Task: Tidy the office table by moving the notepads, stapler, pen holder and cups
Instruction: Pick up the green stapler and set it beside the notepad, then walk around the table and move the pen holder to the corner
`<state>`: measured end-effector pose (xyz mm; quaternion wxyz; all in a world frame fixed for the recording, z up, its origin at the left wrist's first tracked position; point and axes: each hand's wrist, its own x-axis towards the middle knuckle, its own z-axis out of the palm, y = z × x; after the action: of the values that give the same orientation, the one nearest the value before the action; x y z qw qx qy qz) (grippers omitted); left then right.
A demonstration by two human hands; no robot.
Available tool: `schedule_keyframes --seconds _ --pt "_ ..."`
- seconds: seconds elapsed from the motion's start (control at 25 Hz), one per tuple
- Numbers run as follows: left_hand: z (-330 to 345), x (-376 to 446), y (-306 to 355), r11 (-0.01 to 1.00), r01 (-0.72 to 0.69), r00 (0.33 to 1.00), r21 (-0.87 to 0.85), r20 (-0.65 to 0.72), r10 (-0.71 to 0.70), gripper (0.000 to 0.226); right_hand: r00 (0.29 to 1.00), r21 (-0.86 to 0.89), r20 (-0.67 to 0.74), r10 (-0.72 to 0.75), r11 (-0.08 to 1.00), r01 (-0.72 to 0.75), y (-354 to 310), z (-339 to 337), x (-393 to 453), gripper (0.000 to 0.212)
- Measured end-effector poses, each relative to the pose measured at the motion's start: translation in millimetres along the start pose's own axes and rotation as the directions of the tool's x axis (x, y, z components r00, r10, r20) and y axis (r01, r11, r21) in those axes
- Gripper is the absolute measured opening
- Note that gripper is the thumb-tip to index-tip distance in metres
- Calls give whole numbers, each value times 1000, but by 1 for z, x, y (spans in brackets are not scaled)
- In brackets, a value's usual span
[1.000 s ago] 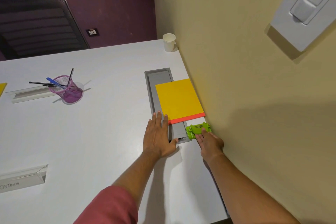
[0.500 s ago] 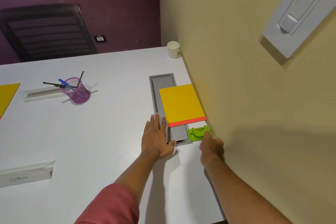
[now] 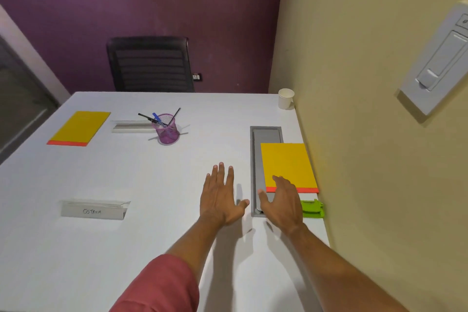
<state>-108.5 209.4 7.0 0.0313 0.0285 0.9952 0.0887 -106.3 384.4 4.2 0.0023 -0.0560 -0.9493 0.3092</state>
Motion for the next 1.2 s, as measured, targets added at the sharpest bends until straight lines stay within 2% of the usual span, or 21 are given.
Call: schedule_keyframes --seconds 0.16,0.4,0.76,1.04,1.2 --pt "-16 -23 -27 994 106 992 22 -70 -105 103 969 -201 77 -236 948 247 -22 11 0 87" --pt "-57 -65 -72 960 275 942 52 -213 -259 103 859 -285 121 -498 811 510 -83 15 -3 94" --pt "-133 -153 -137 873 482 821 81 -389 -417 103 698 -301 95 -710 648 700 -200 17 -60 95" --pt "-195 -283 -194 770 632 682 80 -528 -505 105 572 -259 45 -819 543 798 -297 20 -158 96" --pt "-215 -368 -225 709 702 610 69 -571 -549 103 470 -221 41 -882 451 865 -351 39 -228 95"
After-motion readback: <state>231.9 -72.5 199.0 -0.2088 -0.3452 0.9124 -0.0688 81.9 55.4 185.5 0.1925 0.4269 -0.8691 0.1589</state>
